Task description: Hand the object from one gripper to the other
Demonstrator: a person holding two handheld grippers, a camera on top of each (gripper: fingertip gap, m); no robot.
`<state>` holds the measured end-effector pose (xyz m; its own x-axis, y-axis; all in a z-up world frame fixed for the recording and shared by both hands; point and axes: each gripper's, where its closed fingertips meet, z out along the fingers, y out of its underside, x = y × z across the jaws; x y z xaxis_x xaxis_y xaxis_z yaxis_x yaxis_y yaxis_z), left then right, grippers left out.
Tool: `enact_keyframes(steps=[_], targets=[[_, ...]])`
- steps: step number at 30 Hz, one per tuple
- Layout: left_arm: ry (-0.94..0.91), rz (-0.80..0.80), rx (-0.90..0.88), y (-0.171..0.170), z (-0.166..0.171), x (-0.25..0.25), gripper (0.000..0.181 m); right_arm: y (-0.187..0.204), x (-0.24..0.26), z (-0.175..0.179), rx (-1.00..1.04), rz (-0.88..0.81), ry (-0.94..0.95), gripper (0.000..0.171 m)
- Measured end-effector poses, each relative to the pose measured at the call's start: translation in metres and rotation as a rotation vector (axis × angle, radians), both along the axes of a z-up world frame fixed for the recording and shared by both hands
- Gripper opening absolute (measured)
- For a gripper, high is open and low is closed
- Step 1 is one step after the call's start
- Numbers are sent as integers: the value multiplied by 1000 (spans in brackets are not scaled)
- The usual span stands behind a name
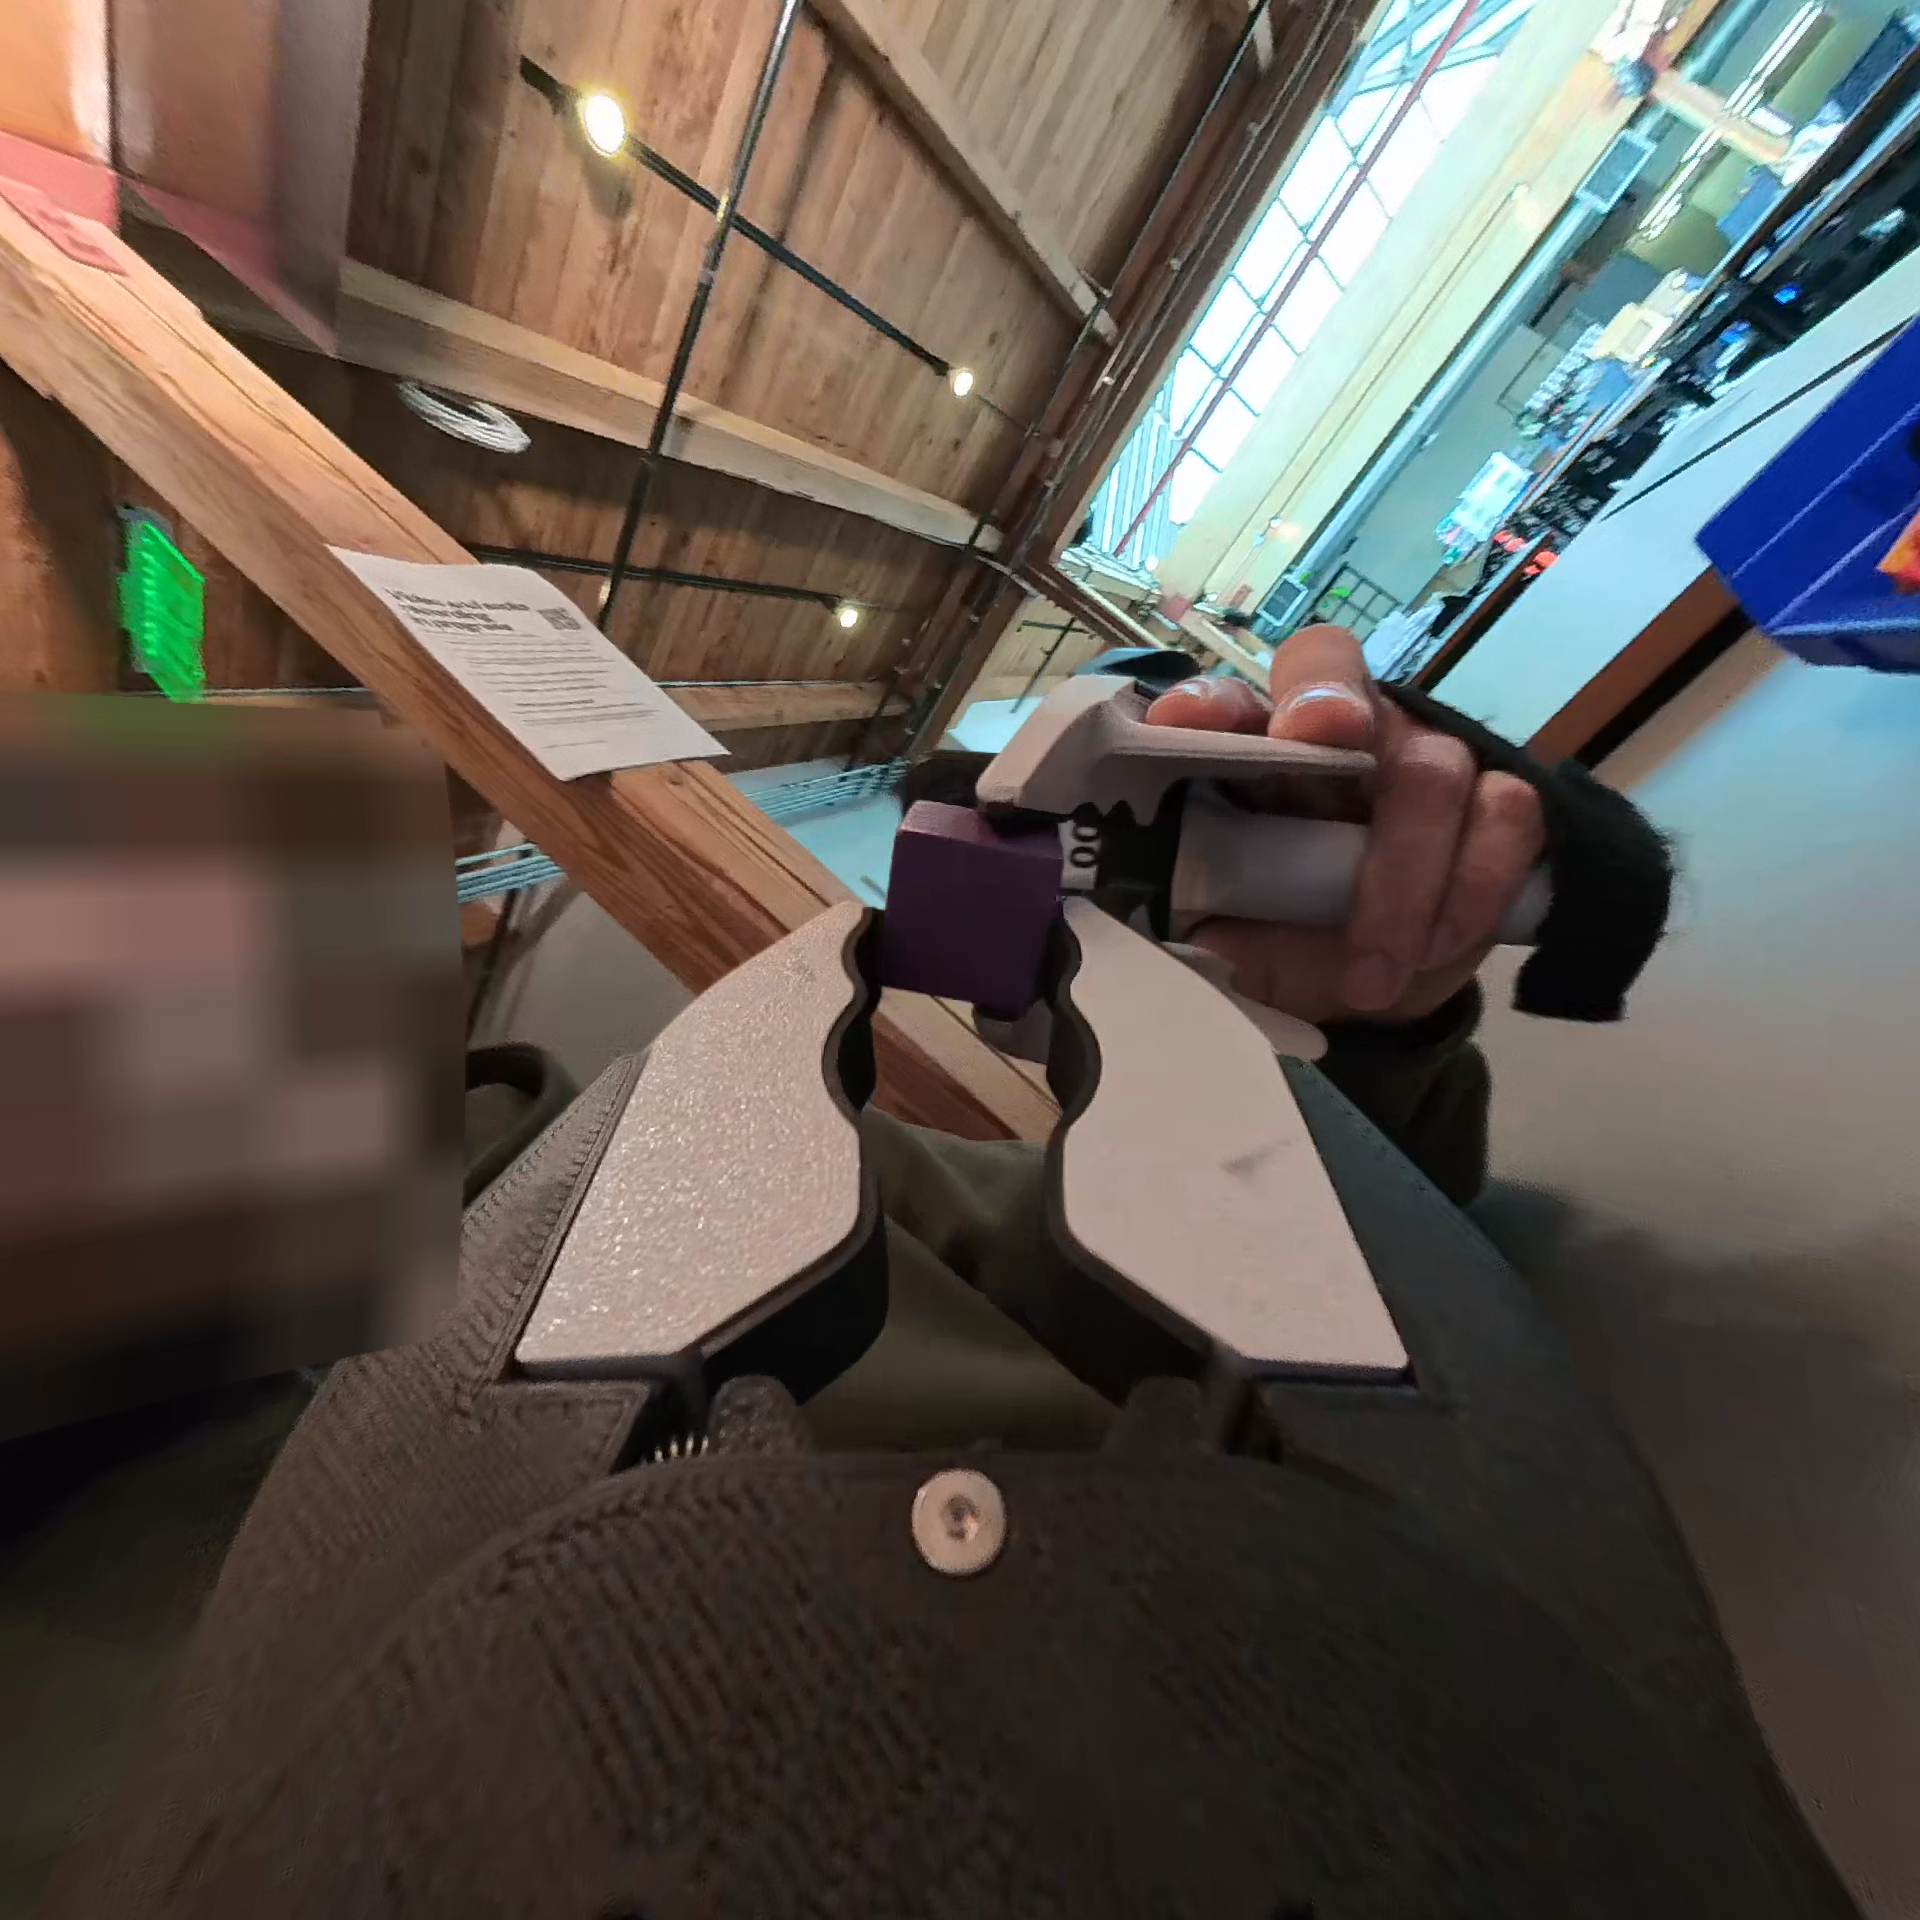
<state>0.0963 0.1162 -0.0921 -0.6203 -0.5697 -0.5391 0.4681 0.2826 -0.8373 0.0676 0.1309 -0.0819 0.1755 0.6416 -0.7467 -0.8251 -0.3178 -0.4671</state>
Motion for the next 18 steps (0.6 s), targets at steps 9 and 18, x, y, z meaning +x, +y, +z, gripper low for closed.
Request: enact_keyframes(steps=[9,18], targets=[[138,65,-105,14,-6,11,42,-3,21,-6,-71,-326,-540,29],[410,110,-214,16,-22,29,56,-19,76,-42,-188,-688,-1281,29]])
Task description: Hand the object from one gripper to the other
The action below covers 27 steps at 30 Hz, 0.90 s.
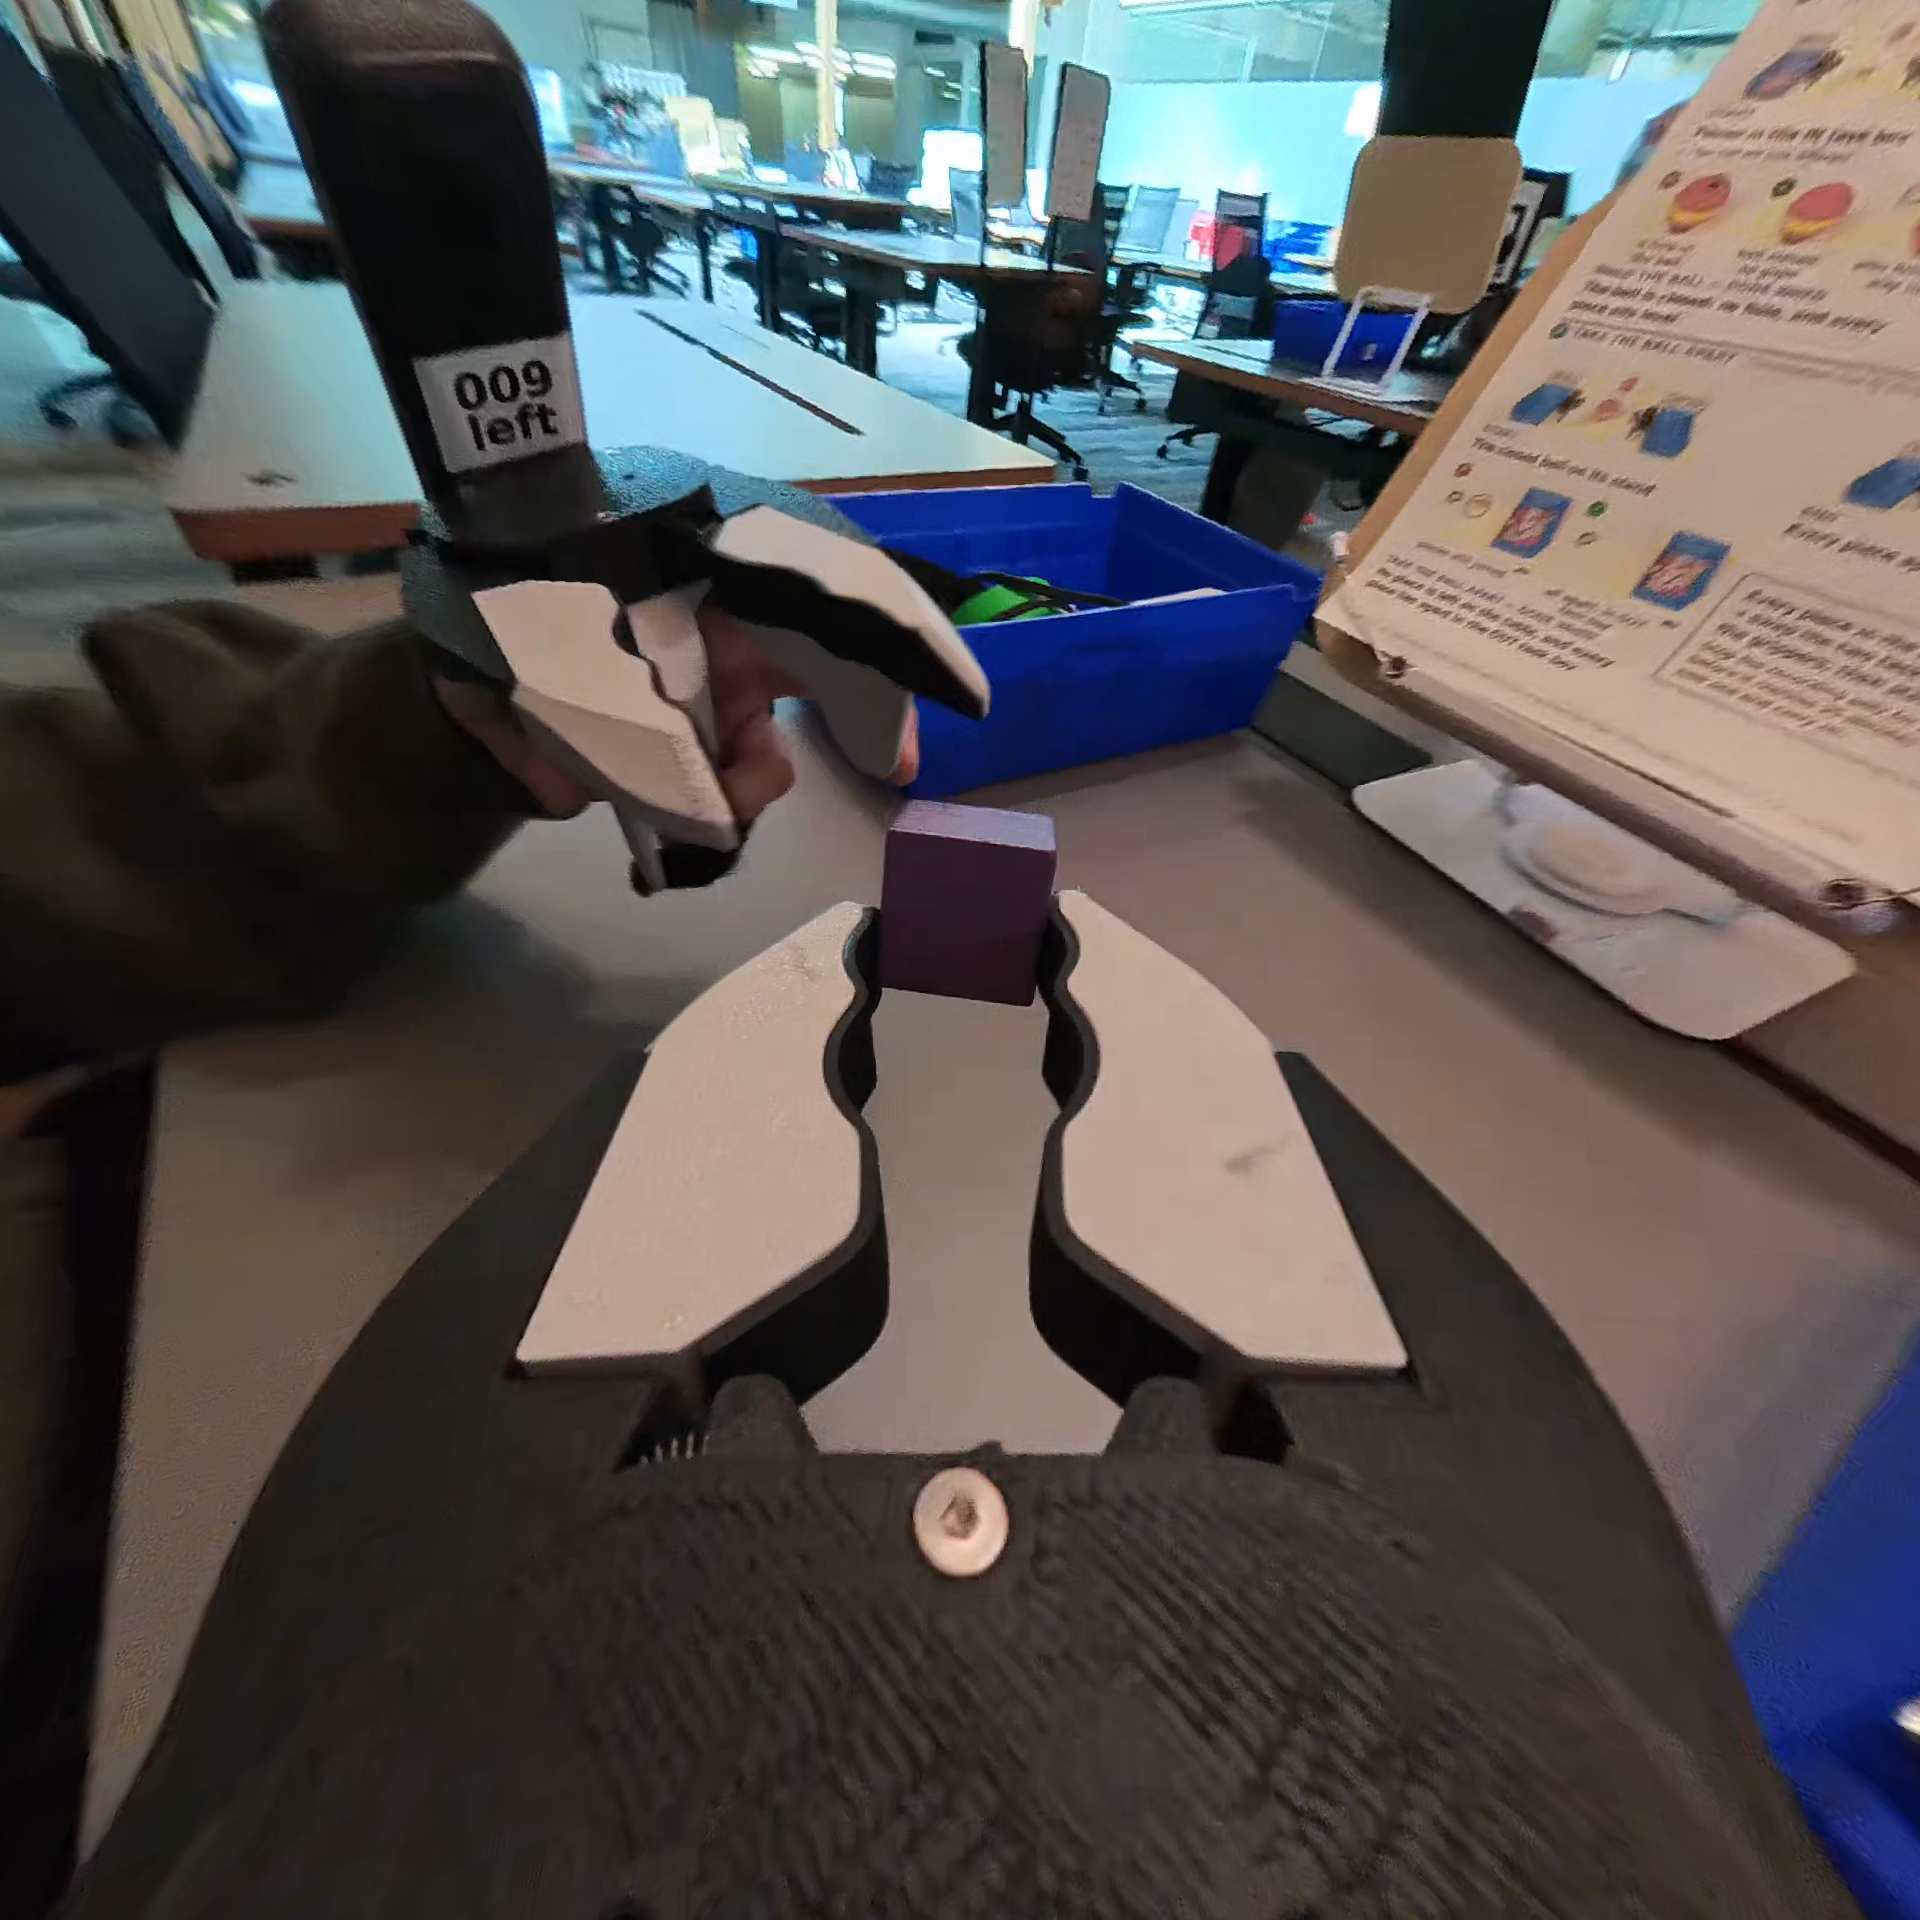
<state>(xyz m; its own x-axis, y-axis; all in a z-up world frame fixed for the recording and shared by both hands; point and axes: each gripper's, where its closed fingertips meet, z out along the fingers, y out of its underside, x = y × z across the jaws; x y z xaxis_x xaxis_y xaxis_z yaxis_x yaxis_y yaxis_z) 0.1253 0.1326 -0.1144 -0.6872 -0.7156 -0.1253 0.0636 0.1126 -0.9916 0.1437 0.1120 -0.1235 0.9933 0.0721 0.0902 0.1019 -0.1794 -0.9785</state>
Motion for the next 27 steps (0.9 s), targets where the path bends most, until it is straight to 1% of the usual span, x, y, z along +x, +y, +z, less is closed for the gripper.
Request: enact_keyframes(steps=[3,5,8,9,11,14,17,20,21,23,24,25,26,27], targets=[[74,-30,-3,-7,-9,0,58,-1,1,5,42,-7,-96,29],[112,-35,-18,-8,-12,0,58,-4,9,8,64,-47,-223,29],[233,4,-137,-2,-11,6,57,-9,20,9,80,-128,-501,29],[285,18,-187,0,-11,9,57,-10,19,10,92,-131,-590,29],[381,-1,-276,-2,-10,8,58,-11,19,11,95,-152,-728,29],[486,-5,-310,-8,-15,6,59,-7,14,3,32,-141,-879,29],[507,40,-245,-14,-24,7,61,-2,18,-10,-111,-172,-1008,29],[529,102,-161,-21,-34,9,62,5,16,-20,-215,-186,-1097,29],[513,129,-149,-21,-35,12,58,8,13,-23,-235,-181,-1126,29],[492,147,-127,-23,-35,12,36,13,9,-29,-270,-177,-1165,29],[495,161,-108,-22,-38,13,31,14,10,-31,-282,-182,-1168,29],[482,175,-69,-19,-40,13,27,15,9,-32,-283,-181,-1158,29],[462,162,-45,-18,-40,12,27,15,7,-32,-262,-174,-1132,29],[448,141,-48,-18,-37,11,27,16,4,-29,-227,-170,-1094,34]])
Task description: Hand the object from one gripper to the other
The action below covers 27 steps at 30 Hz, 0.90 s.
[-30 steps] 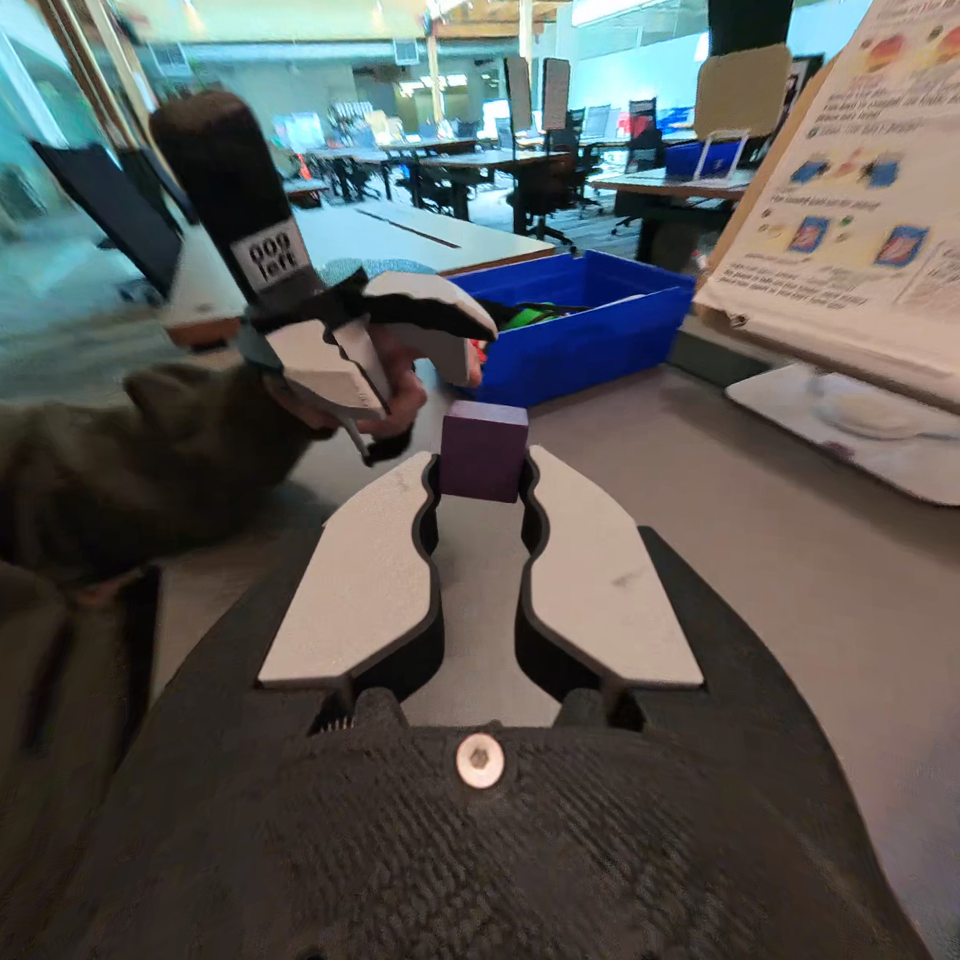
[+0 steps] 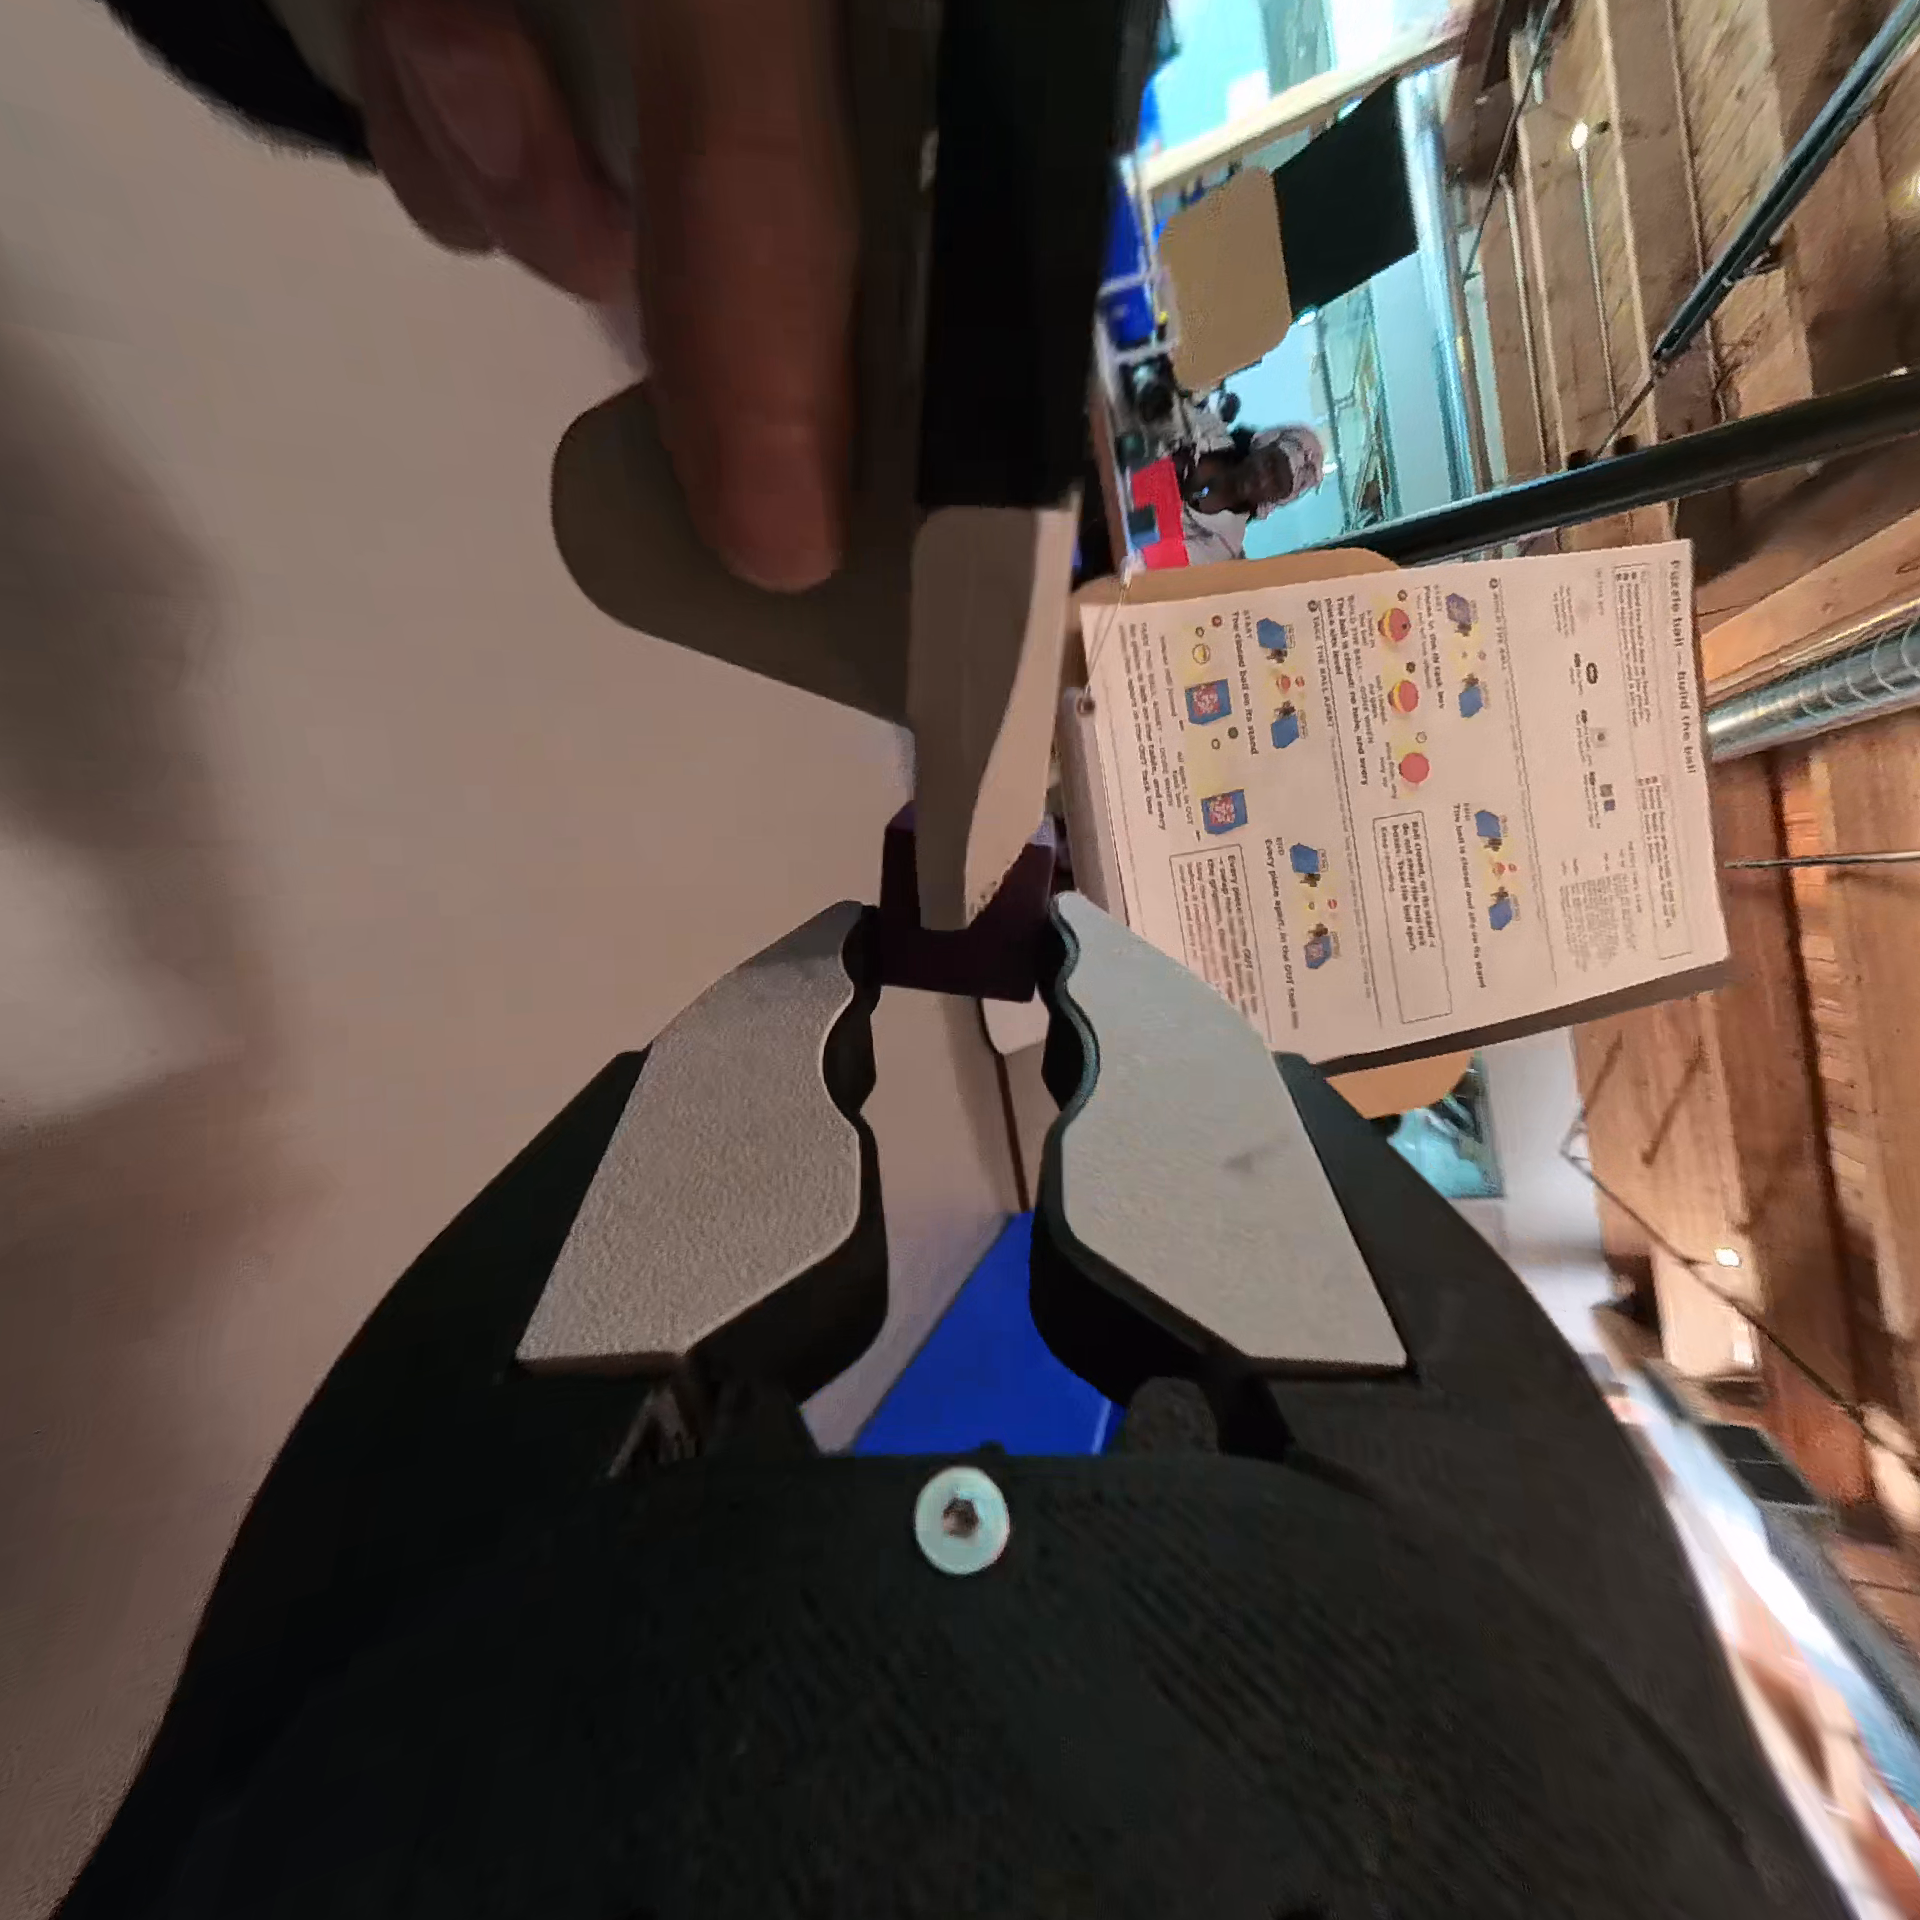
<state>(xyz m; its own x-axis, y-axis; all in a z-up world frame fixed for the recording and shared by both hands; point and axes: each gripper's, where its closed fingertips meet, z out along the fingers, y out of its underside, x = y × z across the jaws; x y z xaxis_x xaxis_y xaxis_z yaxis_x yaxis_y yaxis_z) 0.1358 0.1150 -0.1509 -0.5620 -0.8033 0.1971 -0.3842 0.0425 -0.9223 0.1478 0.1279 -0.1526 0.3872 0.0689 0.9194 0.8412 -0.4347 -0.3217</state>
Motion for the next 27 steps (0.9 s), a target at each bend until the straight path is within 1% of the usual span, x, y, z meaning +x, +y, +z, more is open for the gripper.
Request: enact_keyframes(steps=[2,3,5,6,8,10,11,12,13,14,15,17,18,20,22,24,25,26,27], targets=[[-32,-53,-56,1,9,-4,27,1,-6,10,78,43,130,45],[-69,-74,-88,4,16,-5,26,0,-8,16,127,64,248,50],[-164,-135,-161,10,32,-11,26,-1,-12,25,211,122,563,61],[-228,-176,-196,12,41,-16,26,-1,-15,29,247,156,761,66],[-371,-261,-219,15,56,-28,26,0,-23,32,285,230,1246,74],[-513,-309,-149,16,61,-37,26,1,-40,37,247,357,1772,83],[-566,-318,-97,16,59,-39,26,0,-48,42,210,441,1981,76],[-600,-324,-46,16,57,-40,27,-1,-56,45,170,514,2123,63],[-633,-325,5,15,54,-41,26,-2,-61,48,144,563,2205,52],[-668,-319,55,14,53,-41,26,0,-65,48,134,577,2245,50],[-693,-326,98,13,51,-42,26,2,-67,48,130,573,2265,51],[-703,-348,168,10,44,-44,26,2,-71,51,118,588,2288,48],[-707,-346,203,10,41,-43,26,2,-72,50,109,587,2279,40],[-717,-343,228,9,40,-42,26,3,-70,45,114,553,2212,30],[-724,-322,259,9,38,-39,27,3,-67,44,131,546,2149,29],[-682,-298,271,11,34,-35,28,4,-62,39,134,504,2024,29],[-641,-281,262,13,31,-32,31,4,-56,35,148,447,1910,29],[-594,-262,234,15,29,-30,36,4,-46,28,164,364,1771,29],[-537,-232,191,18,29,-26,46,3,-34,21,174,273,1612,29]])
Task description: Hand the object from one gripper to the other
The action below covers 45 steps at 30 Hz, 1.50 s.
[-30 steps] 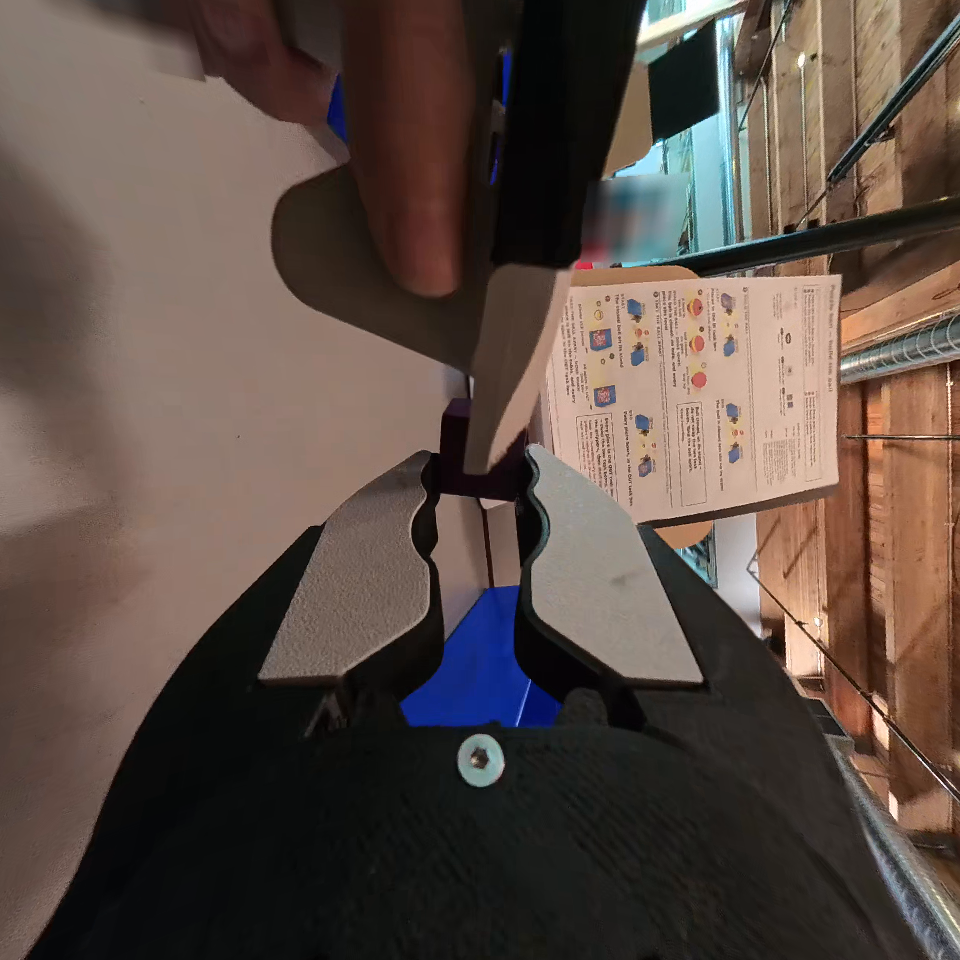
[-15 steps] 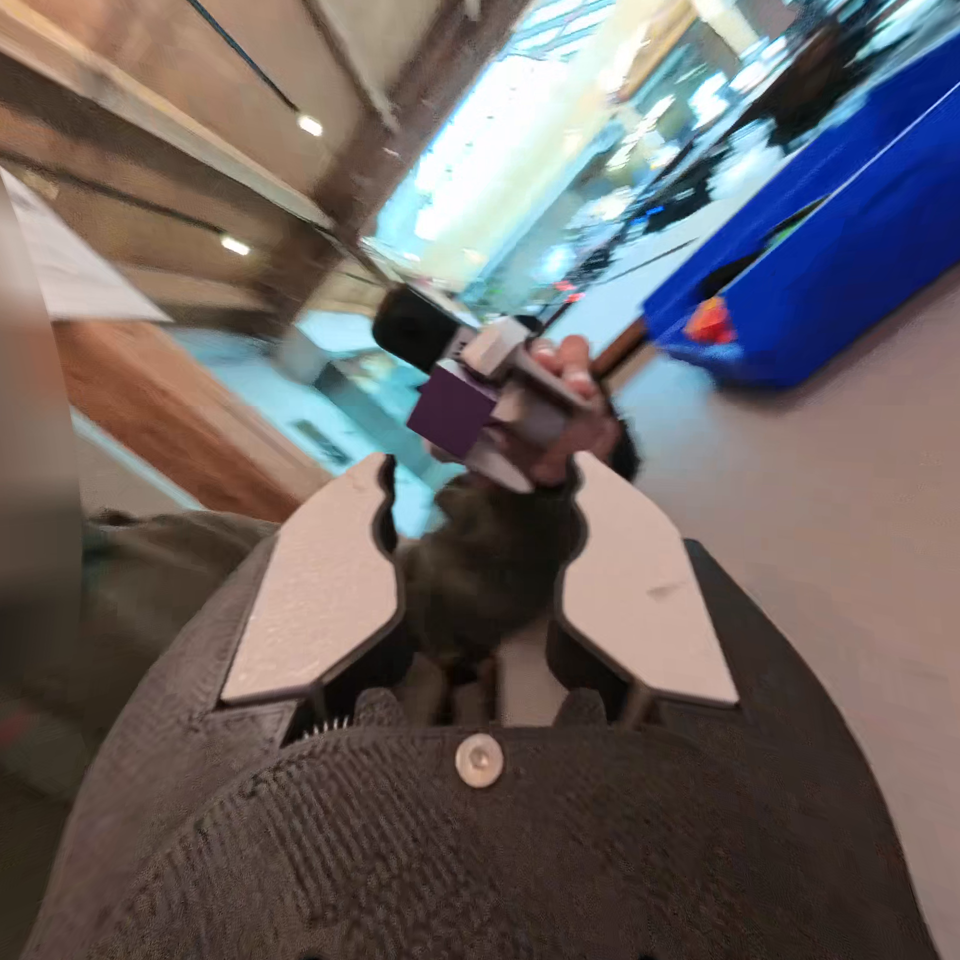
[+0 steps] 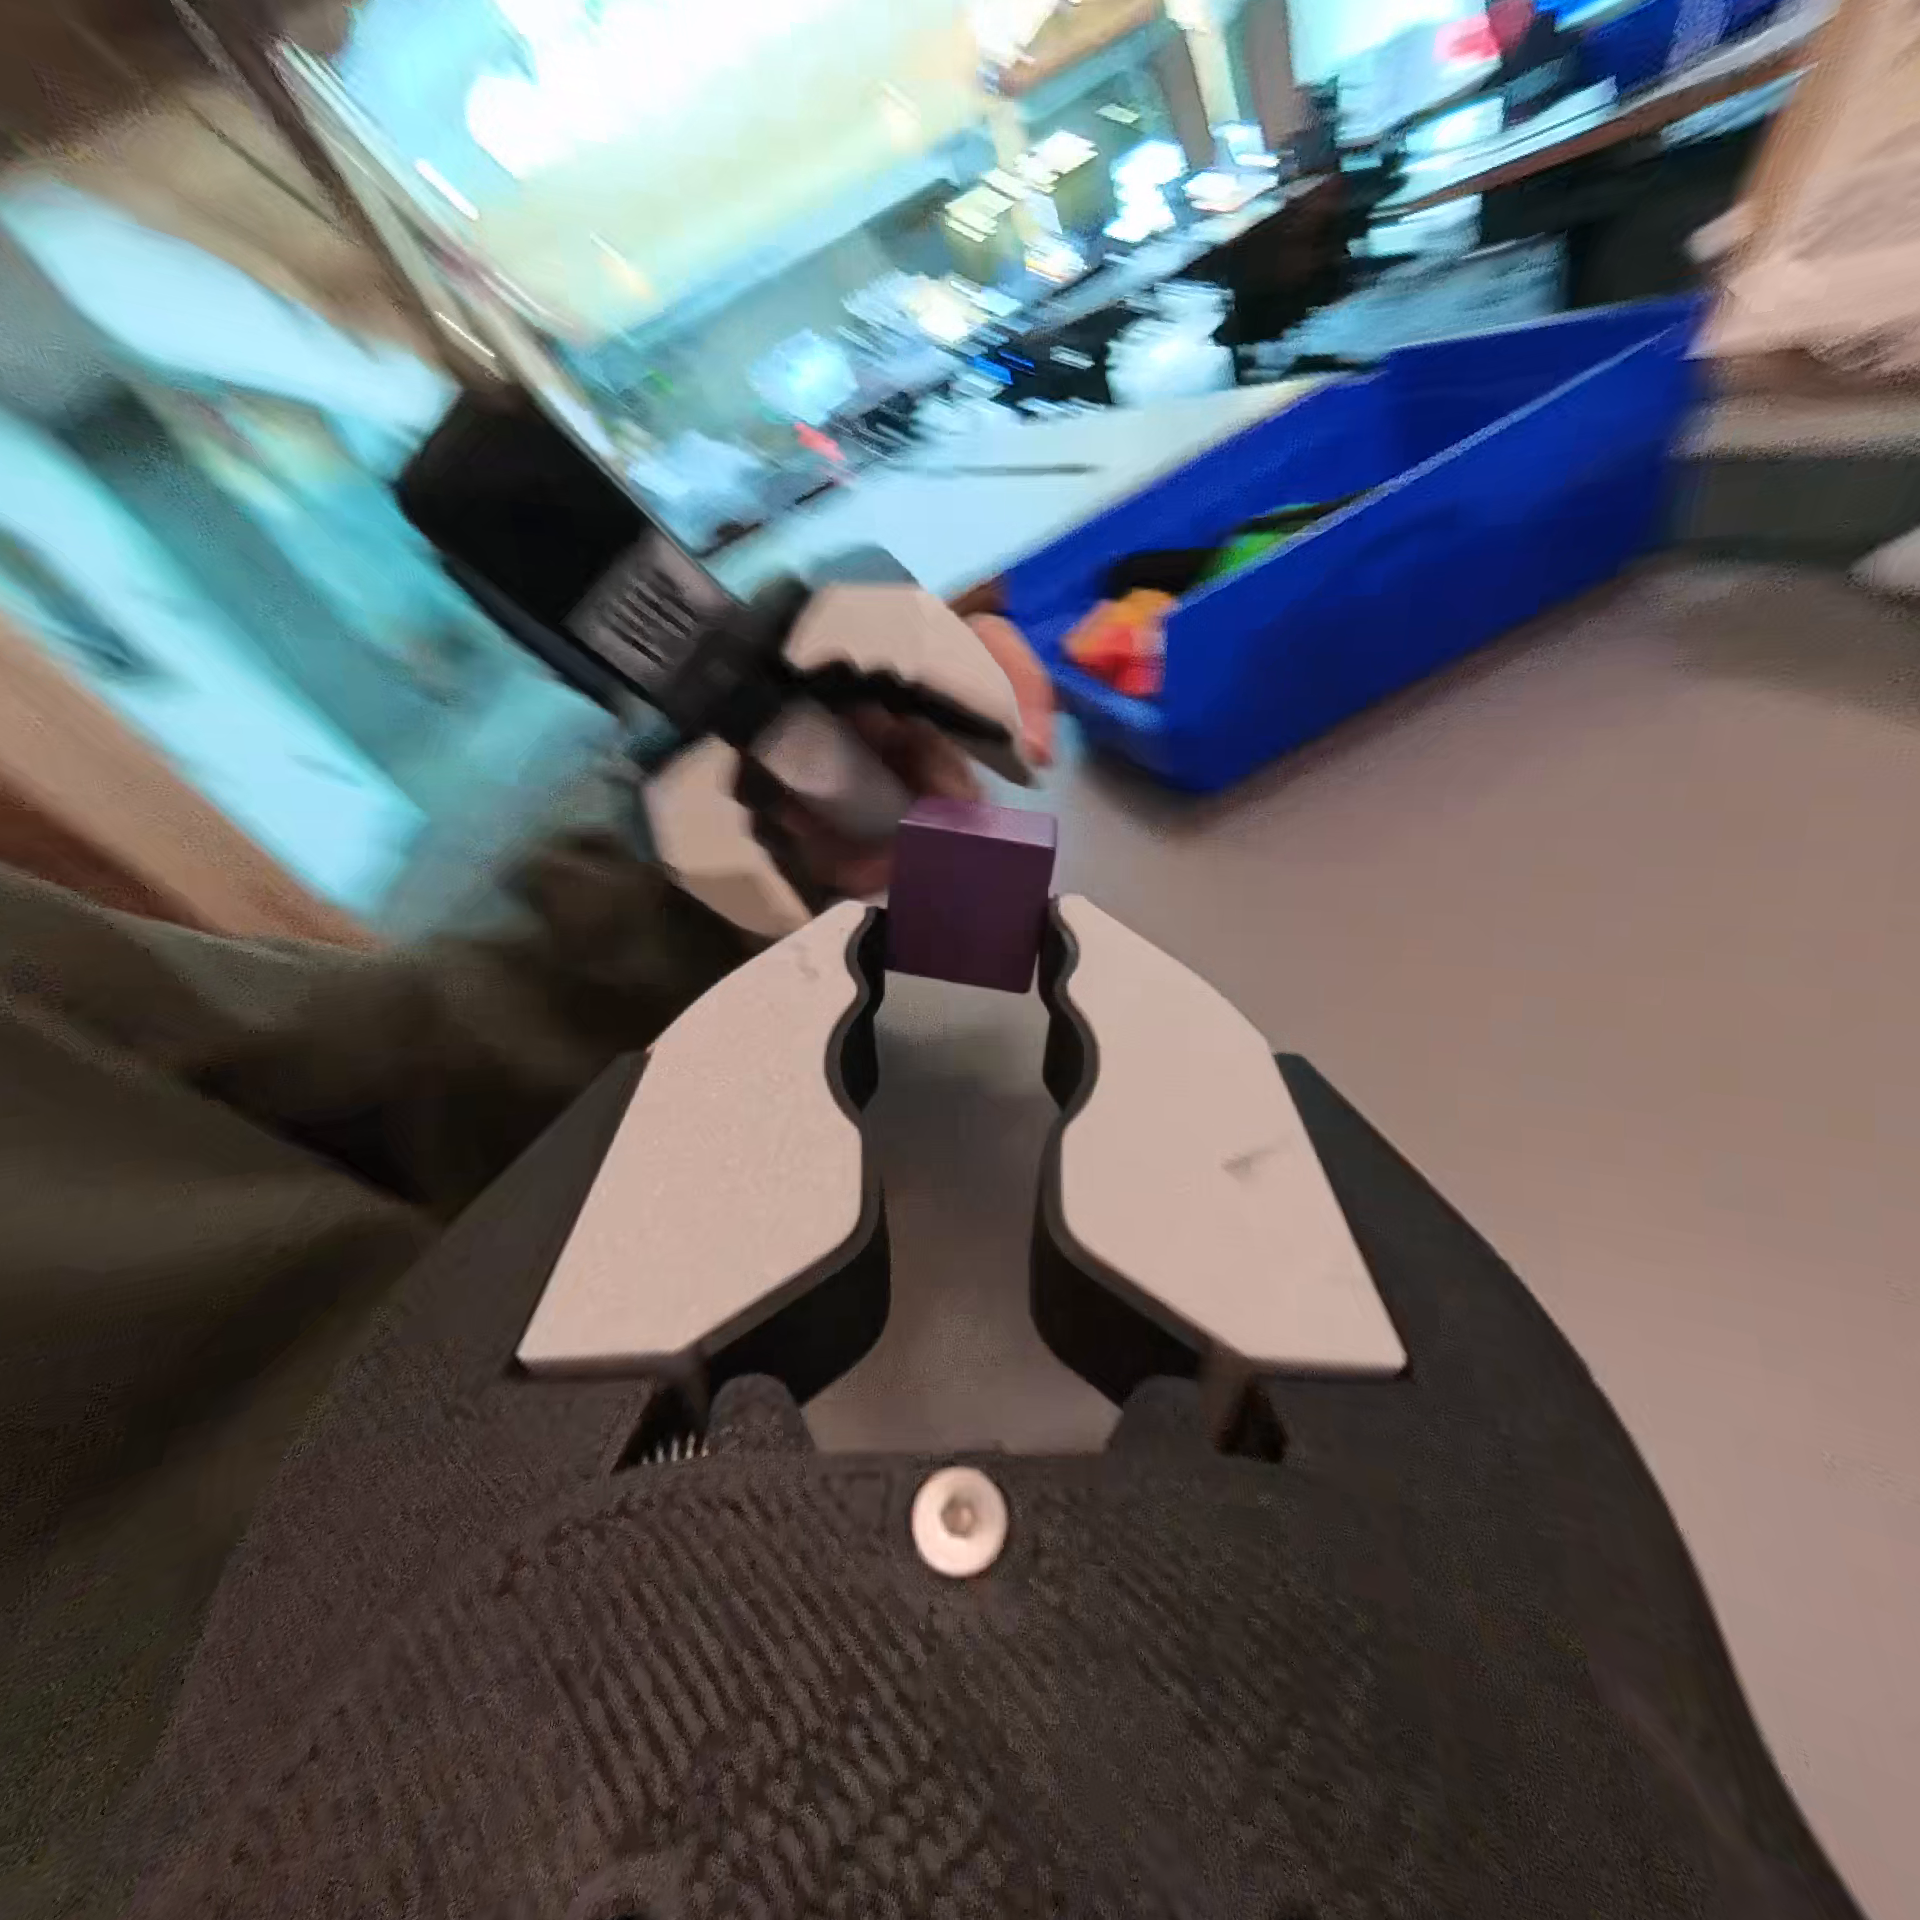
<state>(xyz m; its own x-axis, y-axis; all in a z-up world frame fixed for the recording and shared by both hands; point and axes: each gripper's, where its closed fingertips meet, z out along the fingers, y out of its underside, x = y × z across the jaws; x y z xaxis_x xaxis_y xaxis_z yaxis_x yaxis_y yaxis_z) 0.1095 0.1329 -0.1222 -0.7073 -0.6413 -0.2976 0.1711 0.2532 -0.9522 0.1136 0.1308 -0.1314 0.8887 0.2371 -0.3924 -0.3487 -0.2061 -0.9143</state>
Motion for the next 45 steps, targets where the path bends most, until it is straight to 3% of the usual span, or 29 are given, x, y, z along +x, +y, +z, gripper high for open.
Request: enact_keyframes(steps=[2,5,10,14,22,25,28,30,32,34,36,40,45], targets=[[152,60,-113,4,2,9,59,-6,26,-10,-81,-159,-366,29],[364,208,-180,7,-6,22,57,-12,41,-9,-129,-291,-826,29],[530,259,-168,-10,-28,24,55,-2,37,-22,-245,-323,-1274,29],[561,298,-173,-6,-37,28,30,2,34,-31,-295,-303,-1439,29],[571,223,-183,-6,-41,26,28,4,30,-26,-257,-305,-1477,29],[569,168,-225,-6,-38,25,27,4,27,-24,-216,-284,-1340,29],[464,152,-239,4,-25,26,27,1,24,-13,-127,-268,-1011,55],[346,99,-229,8,-11,21,27,-1,22,-8,-75,-229,-660,71],[209,17,-223,5,5,11,27,-3,14,1,0,-128,-195,83],[86,-39,-209,1,16,3,27,-6,5,15,101,22,260,82],[-4,-61,-185,-2,20,-2,27,-9,-5,25,174,172,528,67],[-95,-60,-91,-5,12,-2,27,-5,-21,29,196,305,708,60],[-172,-65,-42,-7,12,-5,27,0,-25,20,144,280,679,52]])
